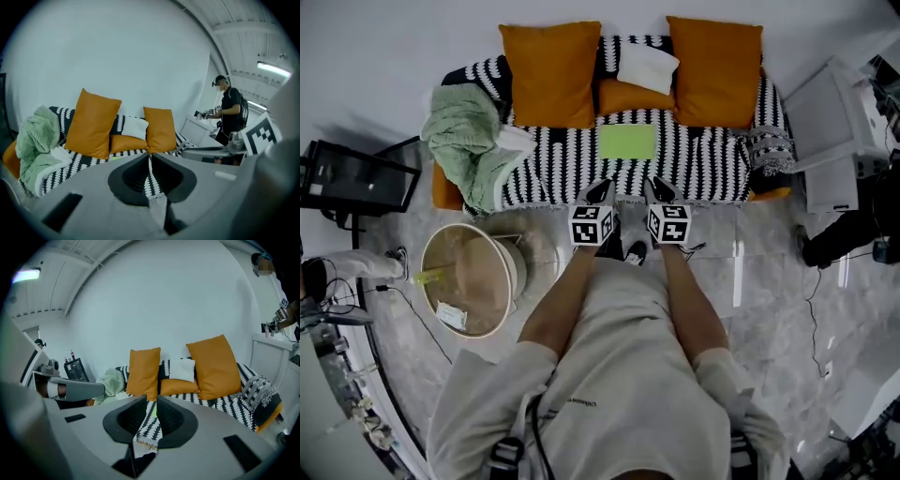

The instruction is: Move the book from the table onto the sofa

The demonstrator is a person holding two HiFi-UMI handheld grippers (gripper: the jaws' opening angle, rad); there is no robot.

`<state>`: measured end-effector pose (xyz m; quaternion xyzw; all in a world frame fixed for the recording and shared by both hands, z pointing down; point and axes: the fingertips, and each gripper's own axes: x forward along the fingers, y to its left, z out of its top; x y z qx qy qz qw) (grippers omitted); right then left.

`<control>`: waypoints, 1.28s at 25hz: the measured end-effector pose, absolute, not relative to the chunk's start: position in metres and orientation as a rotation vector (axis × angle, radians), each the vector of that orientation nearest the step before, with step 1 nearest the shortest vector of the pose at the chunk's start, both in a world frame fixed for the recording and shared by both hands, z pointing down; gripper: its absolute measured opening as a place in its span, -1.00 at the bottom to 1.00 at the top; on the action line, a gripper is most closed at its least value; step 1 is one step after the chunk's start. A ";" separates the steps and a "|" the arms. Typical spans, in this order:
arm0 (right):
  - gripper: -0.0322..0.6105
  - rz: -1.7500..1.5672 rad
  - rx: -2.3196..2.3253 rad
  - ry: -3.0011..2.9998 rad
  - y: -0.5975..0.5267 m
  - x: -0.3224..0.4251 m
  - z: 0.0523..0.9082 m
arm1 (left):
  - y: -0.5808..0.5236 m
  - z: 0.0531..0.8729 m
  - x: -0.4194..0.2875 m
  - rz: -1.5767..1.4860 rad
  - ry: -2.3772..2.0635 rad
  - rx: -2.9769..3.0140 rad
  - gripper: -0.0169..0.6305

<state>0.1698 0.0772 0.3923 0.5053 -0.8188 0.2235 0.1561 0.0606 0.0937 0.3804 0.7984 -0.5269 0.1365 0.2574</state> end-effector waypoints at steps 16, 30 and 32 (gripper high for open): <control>-0.88 0.629 1.438 -2.262 0.100 0.187 0.405 | 0.125 0.409 0.052 0.397 -1.414 2.105 -0.92; -0.88 0.601 1.376 -2.275 0.092 0.167 0.410 | 0.138 0.425 0.027 0.355 -1.417 2.046 -0.92; -0.88 0.593 1.366 -2.278 0.091 0.162 0.411 | 0.138 0.426 0.024 0.356 -1.426 2.042 -0.92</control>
